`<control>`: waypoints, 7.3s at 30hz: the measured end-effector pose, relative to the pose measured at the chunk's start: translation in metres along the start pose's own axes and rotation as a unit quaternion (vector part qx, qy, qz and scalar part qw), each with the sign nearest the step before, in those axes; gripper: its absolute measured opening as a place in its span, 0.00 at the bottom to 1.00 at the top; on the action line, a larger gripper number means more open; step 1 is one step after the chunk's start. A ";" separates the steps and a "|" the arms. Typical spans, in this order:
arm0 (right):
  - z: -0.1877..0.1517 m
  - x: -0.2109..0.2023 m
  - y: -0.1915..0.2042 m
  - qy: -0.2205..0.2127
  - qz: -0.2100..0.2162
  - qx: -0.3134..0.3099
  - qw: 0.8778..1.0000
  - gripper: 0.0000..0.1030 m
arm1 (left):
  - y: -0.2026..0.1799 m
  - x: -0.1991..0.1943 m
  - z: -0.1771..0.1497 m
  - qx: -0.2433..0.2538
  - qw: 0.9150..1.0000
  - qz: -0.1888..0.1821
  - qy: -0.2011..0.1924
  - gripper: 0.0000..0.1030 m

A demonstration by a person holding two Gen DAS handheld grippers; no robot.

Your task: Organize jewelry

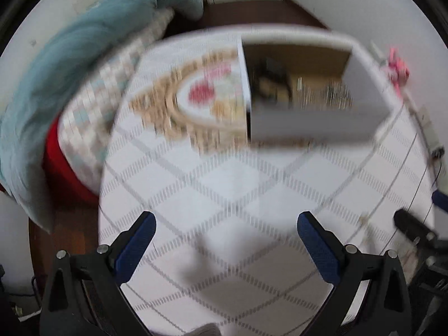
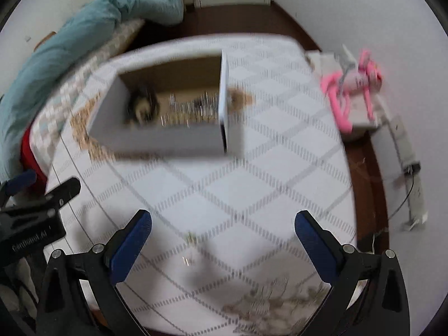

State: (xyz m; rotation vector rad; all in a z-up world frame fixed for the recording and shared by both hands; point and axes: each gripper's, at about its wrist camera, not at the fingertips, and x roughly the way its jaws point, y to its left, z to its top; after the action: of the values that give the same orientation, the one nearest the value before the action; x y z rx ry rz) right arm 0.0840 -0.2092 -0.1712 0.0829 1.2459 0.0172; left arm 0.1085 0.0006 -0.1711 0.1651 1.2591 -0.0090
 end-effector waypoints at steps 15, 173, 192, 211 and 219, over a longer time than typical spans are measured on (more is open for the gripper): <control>-0.053 0.028 0.033 0.011 0.054 -0.013 0.998 0.60 | 0.005 0.032 -0.049 -0.016 0.999 0.011 0.045 1.00; 0.066 -0.223 0.023 -0.186 -0.072 -0.022 0.980 1.00 | 0.022 -0.188 0.061 -0.046 0.987 -0.041 -0.149 1.00; 0.084 -0.181 0.022 -0.140 -0.070 -0.025 0.987 1.00 | 0.020 -0.170 0.070 -0.039 0.991 -0.037 -0.126 1.00; 0.078 -0.170 0.025 -0.124 -0.063 -0.028 0.990 1.00 | 0.022 -0.166 0.063 -0.043 0.991 -0.027 -0.124 1.00; 0.076 -0.170 0.023 -0.124 -0.064 -0.024 0.990 1.00 | 0.023 -0.166 0.063 -0.044 0.990 -0.026 -0.128 1.00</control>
State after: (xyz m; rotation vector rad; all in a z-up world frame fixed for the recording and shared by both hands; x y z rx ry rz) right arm 0.1024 -0.2004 0.0155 -0.0358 0.9994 -0.0732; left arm 0.1194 0.0010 0.0077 0.0517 1.0045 -0.0194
